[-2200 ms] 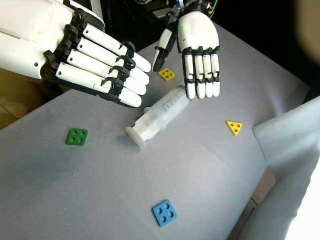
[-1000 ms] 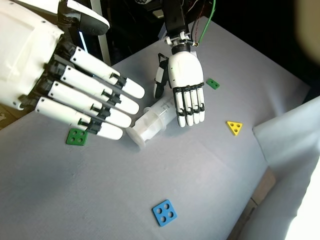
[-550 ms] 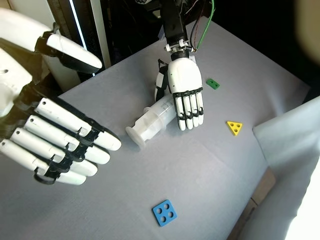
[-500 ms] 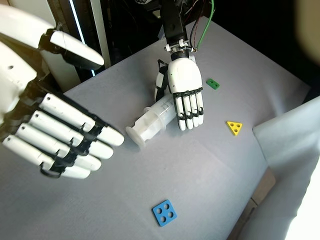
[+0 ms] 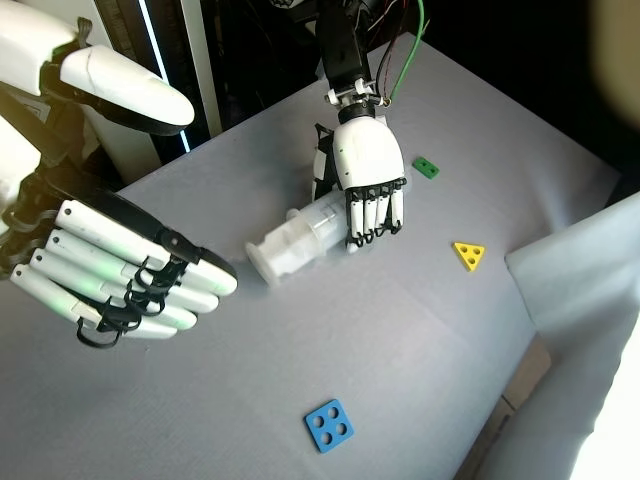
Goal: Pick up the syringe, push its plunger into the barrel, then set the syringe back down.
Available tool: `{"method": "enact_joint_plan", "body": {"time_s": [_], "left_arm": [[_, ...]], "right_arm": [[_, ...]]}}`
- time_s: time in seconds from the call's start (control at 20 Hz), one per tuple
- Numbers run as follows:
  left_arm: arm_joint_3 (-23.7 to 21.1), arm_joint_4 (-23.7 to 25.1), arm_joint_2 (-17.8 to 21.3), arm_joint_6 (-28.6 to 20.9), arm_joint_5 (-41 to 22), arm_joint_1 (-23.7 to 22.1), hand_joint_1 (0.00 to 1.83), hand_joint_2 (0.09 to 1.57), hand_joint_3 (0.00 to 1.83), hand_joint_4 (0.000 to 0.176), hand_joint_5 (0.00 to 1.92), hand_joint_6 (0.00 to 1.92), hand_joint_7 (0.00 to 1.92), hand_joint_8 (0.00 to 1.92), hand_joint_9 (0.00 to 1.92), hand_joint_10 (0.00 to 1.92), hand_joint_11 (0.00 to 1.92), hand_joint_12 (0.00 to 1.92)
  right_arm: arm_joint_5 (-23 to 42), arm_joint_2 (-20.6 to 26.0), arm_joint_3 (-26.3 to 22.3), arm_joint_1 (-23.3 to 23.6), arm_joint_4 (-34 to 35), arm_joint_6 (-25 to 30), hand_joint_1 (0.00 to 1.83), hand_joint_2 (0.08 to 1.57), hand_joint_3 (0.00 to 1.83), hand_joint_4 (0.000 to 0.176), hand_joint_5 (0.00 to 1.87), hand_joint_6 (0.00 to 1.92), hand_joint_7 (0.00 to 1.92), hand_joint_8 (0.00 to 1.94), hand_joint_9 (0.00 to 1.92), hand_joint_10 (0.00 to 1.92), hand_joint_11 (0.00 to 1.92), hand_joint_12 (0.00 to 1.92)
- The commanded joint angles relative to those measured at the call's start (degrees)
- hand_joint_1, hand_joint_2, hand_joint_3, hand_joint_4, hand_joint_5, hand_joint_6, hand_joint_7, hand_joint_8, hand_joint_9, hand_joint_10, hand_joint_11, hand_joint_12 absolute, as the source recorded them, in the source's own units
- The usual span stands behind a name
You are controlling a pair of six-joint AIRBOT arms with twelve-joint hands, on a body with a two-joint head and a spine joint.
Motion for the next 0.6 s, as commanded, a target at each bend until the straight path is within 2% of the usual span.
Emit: {"method": "enact_joint_plan", "body": {"time_s": [0.0, 0.15, 0.3, 0.4, 0.55], "left_arm": [[0.0, 2.0, -0.5, 1.4, -1.1, 0.4, 1.17, 1.26, 0.00, 0.000, 0.76, 1.18, 0.71, 1.61, 0.64, 1.36, 0.52, 1.48], [-0.2, 2.2, -0.5, 0.7, -1.5, -0.2, 1.16, 1.27, 0.00, 0.000, 0.74, 1.23, 0.67, 1.64, 0.60, 1.43, 0.53, 1.50], [-0.5, 2.4, -0.2, 0.1, -1.5, -1.8, 1.15, 1.29, 0.00, 0.000, 0.71, 1.27, 0.65, 1.66, 0.56, 1.45, 0.50, 1.52], [-1.0, 1.8, 0.4, 0.1, -1.6, -3.7, 1.13, 1.29, 0.00, 0.000, 0.66, 1.38, 0.67, 1.61, 0.57, 1.41, 0.48, 1.50], [-2.2, 0.2, 1.2, 0.7, -1.6, -6.7, 1.15, 1.29, 0.00, 0.000, 0.72, 1.26, 0.64, 1.68, 0.55, 1.45, 0.46, 1.55]], "right_arm": [[1.6, 0.5, -0.2, 0.5, -0.7, 2.1, 0.00, 1.26, 0.00, 0.000, 0.20, 0.01, 0.20, 0.00, 0.16, 0.01, 0.00, 0.35], [-1.4, 1.1, -1.4, 0.5, -0.7, 5.6, 0.00, 1.26, 0.00, 0.000, 0.25, 0.01, 0.25, 0.01, 0.20, 0.01, 0.00, 0.47], [-3.3, 1.3, -2.1, 0.5, -0.7, 6.8, 0.00, 1.26, 0.00, 0.000, 0.24, 0.00, 0.25, 0.00, 0.20, 0.01, 0.00, 0.47], [-3.3, 1.3, -2.2, 0.5, -0.7, 6.9, 0.00, 1.26, 0.00, 0.000, 0.26, 0.00, 0.25, 0.00, 0.20, 0.00, 0.00, 0.50], [-2.9, 1.4, -2.3, 0.5, -0.7, 7.0, 0.00, 1.25, 0.00, 0.000, 0.21, 0.00, 0.22, 0.00, 0.17, 0.00, 0.00, 0.40]]}}
